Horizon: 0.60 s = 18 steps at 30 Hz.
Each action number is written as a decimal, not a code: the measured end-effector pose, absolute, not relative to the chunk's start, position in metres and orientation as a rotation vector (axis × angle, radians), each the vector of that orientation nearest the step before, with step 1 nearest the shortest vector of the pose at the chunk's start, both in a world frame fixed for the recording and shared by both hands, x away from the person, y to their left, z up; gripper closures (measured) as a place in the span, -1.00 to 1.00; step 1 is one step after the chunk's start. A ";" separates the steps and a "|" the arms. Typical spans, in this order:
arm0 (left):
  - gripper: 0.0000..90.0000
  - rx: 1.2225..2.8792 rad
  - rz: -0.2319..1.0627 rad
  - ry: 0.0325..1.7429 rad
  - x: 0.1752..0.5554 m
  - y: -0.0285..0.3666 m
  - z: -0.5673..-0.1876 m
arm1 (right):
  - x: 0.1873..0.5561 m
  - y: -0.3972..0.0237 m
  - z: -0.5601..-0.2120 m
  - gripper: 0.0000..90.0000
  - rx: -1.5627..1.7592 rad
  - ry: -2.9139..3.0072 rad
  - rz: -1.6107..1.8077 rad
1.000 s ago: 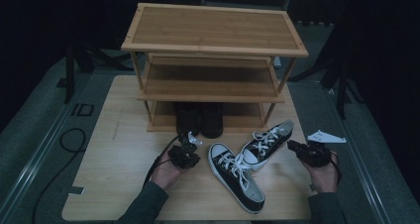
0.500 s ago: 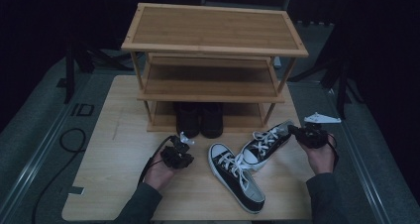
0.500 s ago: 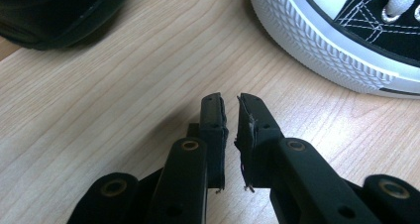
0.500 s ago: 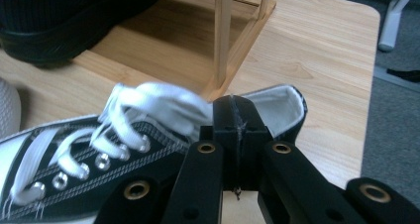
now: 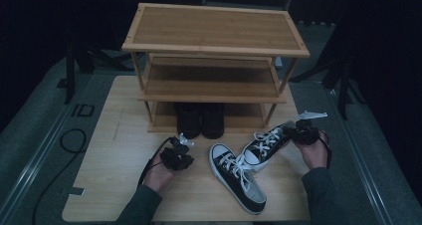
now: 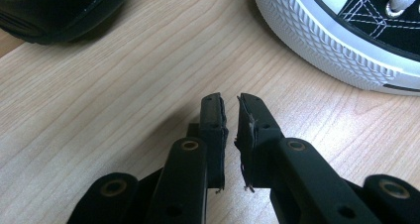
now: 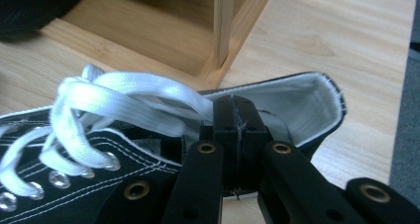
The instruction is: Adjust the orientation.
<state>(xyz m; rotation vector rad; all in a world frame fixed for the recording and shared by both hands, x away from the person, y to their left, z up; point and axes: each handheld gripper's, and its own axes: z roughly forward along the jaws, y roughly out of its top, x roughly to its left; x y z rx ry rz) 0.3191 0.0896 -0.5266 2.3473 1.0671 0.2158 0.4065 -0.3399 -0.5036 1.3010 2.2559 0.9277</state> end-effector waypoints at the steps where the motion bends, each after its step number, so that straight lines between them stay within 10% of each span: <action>1: 0.81 2.347 0.216 1.067 0.319 0.090 -0.527 | 0.407 -0.340 -0.504 1.00 1.306 2.260 0.922; 18: 0.80 2.354 0.199 1.056 0.318 0.085 -0.532 | 0.392 -0.342 -0.501 1.00 1.297 2.393 0.777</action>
